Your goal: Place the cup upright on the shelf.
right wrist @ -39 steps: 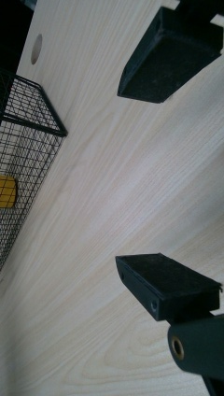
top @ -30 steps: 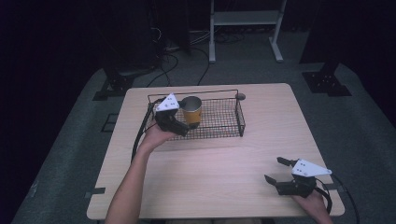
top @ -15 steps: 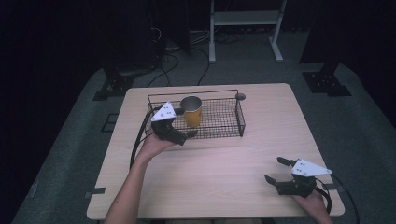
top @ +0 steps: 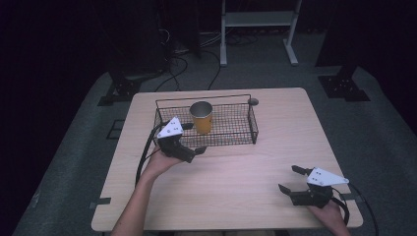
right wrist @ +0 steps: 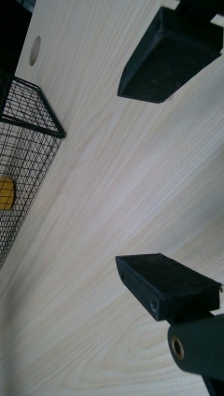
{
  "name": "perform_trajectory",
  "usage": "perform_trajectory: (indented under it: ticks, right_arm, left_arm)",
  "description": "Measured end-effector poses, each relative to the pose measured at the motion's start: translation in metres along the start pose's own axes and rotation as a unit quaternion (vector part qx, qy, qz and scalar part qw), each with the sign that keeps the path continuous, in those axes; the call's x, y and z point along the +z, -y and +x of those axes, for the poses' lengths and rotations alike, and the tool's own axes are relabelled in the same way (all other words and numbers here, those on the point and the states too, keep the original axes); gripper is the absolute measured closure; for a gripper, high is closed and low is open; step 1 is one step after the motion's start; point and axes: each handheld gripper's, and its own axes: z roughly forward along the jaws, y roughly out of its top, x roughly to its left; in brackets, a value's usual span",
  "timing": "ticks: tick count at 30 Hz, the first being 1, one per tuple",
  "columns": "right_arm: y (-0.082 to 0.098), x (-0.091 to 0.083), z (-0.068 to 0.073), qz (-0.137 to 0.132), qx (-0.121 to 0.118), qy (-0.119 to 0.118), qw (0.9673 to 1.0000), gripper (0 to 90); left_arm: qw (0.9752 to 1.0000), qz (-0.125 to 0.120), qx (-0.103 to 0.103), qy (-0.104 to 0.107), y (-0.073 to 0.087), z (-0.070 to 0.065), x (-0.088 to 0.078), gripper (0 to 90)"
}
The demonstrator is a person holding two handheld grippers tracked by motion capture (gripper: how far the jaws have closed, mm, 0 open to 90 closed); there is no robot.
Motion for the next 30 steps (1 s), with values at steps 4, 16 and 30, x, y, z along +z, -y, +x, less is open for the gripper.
perform_trajectory:
  ticks: [4, 16, 30]
  right_arm:
    - [0.0, 0.0, 0.0, 0.0, -0.001, 0.0, 1.0, 14.8]
    - [0.0, 0.0, 0.0, -0.001, -0.003, -0.001, 1.0, 14.8]
    - [0.0, -0.001, 0.0, -0.001, -0.002, -0.003, 1.0, 14.8]
  left_arm:
    - [1.0, -0.006, -0.005, 0.0, 0.004, -0.003, -0.003, 0.0]
    - [0.9999, -0.006, -0.01, -0.001, 0.012, -0.01, -0.01, 0.0]
    - [0.9999, -0.007, -0.015, 0.003, 0.021, -0.022, -0.015, 0.0]
